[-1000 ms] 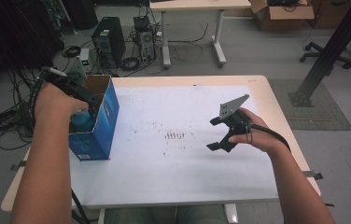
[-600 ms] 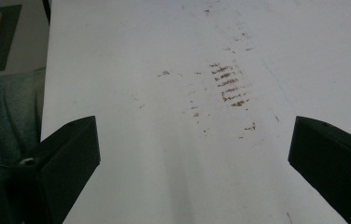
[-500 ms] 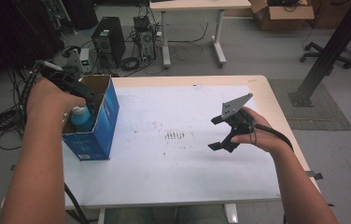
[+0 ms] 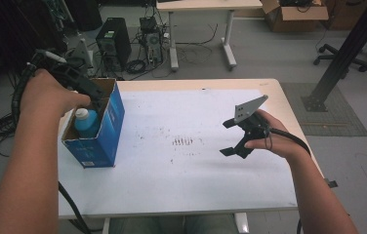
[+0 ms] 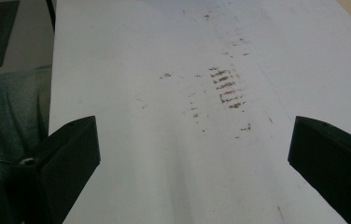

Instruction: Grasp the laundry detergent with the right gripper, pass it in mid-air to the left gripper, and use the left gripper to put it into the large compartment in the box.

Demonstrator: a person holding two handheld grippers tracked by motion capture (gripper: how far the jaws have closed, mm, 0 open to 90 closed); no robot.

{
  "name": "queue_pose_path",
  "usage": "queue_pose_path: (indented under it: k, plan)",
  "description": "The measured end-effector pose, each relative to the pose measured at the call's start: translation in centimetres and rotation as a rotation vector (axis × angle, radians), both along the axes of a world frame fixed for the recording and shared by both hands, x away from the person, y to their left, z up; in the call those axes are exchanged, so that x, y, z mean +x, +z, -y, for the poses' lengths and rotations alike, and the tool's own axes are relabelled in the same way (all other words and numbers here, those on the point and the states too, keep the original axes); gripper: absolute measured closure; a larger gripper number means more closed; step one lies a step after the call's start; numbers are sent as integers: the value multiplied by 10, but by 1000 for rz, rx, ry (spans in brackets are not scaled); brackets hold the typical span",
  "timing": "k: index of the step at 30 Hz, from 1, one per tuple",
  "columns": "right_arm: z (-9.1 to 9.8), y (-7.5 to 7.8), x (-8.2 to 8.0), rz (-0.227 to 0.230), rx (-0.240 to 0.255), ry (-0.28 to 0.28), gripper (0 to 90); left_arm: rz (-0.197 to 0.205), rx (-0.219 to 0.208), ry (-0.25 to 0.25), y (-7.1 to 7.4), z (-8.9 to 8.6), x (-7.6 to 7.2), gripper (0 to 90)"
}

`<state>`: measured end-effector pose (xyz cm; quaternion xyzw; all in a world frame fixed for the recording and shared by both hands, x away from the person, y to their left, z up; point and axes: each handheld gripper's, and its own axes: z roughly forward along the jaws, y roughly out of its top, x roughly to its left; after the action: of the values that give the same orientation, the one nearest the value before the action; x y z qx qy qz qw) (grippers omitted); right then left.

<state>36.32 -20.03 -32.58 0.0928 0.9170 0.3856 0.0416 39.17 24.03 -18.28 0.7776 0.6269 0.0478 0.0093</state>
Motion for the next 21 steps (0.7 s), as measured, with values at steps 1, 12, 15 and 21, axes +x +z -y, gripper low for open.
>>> queue_pose_path:
  k: [1,12,15,21]
  plan:
    - [1,1,0,2,-1,-2,23,6,0,-12,3,3,0,3]
    - [10,16,-1,24,-23,-10,24,27,3,-257,33,42,-1,3]
    - [11,21,-1,31,-38,-11,24,36,3,-336,36,56,-1,3]
    - [13,34,1,42,-84,-1,25,29,9,-481,38,82,-6,2]
